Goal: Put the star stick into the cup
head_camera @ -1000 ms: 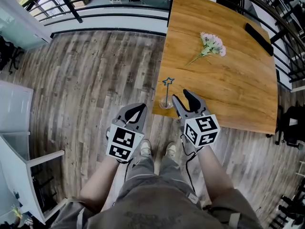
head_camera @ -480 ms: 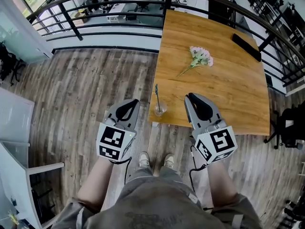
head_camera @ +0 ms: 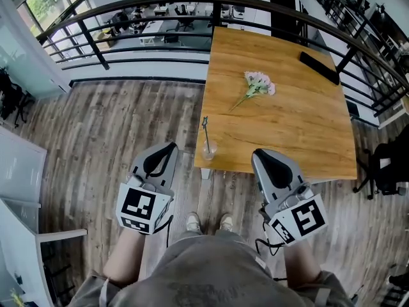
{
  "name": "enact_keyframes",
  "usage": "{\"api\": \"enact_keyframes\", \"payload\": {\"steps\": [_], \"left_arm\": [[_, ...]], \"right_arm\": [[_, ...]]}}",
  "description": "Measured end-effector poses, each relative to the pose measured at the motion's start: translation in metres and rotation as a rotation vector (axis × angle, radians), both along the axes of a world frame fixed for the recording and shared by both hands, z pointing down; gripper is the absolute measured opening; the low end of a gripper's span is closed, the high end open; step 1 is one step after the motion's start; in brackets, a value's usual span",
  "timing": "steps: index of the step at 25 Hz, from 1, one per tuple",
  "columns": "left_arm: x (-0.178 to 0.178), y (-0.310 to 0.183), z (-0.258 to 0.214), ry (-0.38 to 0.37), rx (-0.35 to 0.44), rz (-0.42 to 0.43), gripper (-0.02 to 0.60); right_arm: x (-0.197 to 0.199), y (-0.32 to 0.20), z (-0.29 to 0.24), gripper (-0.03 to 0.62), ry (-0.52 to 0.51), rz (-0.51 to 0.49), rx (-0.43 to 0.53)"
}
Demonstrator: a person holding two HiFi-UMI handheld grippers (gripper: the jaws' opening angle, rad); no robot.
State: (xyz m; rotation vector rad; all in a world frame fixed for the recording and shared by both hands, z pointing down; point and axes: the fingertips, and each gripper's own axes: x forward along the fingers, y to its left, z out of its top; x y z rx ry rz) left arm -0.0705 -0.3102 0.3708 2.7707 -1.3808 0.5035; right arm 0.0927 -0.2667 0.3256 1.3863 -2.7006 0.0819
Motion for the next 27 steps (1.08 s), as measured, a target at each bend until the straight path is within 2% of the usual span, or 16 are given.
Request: {"api": "enact_keyframes", "payload": {"steps": [4,10,27], "left_arm": [[0.003,0.018,0.003,0.001,-0.005,0.006,0.015],[0.007,0.033,0.02,0.005,-0.044,0.01,0.015],[0.013,0.033,0.014,-0.012,-0.034,0.029,0.015]], "right_arm": [[-0.006,0.02,0.009,0.037,-0.058,-0.052,-0.041],[-0.013,0.031,0.031,0.037,-0.014,-0.076,-0.082],[0.004,0.017,0.013,0.037,0.009,-0.036,-0.031]]}}
